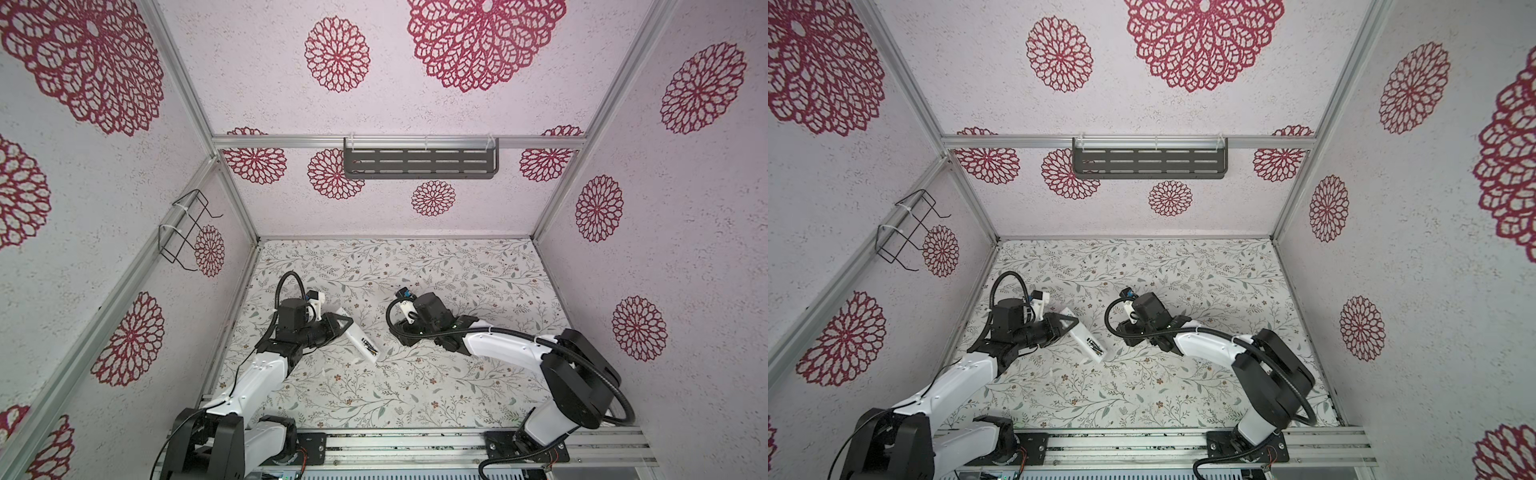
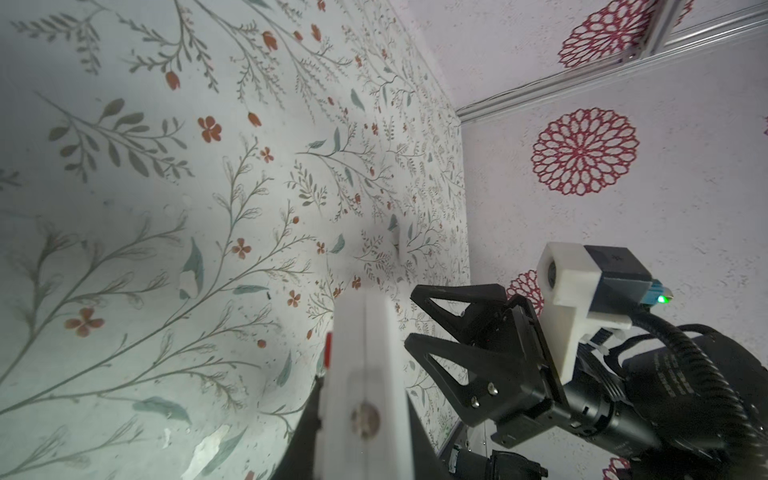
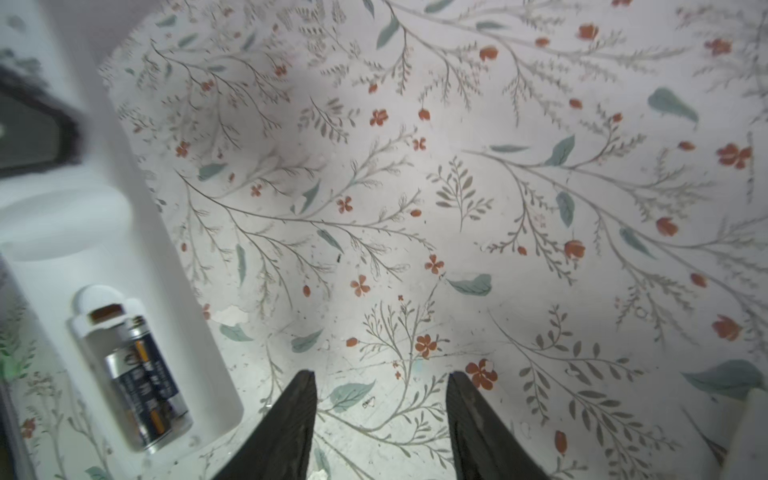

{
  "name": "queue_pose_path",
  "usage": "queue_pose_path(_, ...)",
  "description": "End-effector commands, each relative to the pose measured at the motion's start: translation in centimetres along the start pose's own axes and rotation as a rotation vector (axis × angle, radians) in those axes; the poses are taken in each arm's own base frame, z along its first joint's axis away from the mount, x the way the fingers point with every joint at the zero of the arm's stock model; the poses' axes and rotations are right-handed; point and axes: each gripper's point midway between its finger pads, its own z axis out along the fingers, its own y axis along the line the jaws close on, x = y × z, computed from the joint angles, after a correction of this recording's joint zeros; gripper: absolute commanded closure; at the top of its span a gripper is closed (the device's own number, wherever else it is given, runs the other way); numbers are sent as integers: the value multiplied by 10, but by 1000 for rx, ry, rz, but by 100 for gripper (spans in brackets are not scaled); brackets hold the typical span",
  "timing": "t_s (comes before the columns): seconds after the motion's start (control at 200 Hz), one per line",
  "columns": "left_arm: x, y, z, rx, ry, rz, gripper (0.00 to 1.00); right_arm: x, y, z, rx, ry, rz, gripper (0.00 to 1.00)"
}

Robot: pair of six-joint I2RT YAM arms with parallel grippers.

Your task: Load the batteries into the remote control

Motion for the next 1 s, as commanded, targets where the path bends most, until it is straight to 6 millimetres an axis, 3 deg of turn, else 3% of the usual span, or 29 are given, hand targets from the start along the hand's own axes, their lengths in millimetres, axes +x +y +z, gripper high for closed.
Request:
queue_pose_path(0.0,-8,-5,7,-8,-1,44,98,-5,-2,9,19,1,29,46)
queue_pose_path(0.36,-4,34,22,-292,114,28,100,16,11,27,-64,66,27,47)
queue_pose_path(0.715,3,50,36,-448,330,54,100,16,13,44,-86,82,-1,47)
queue_pose_path(0.996,1,56,37,-499,361,53,100,12,8,60,-85,89,-6,47)
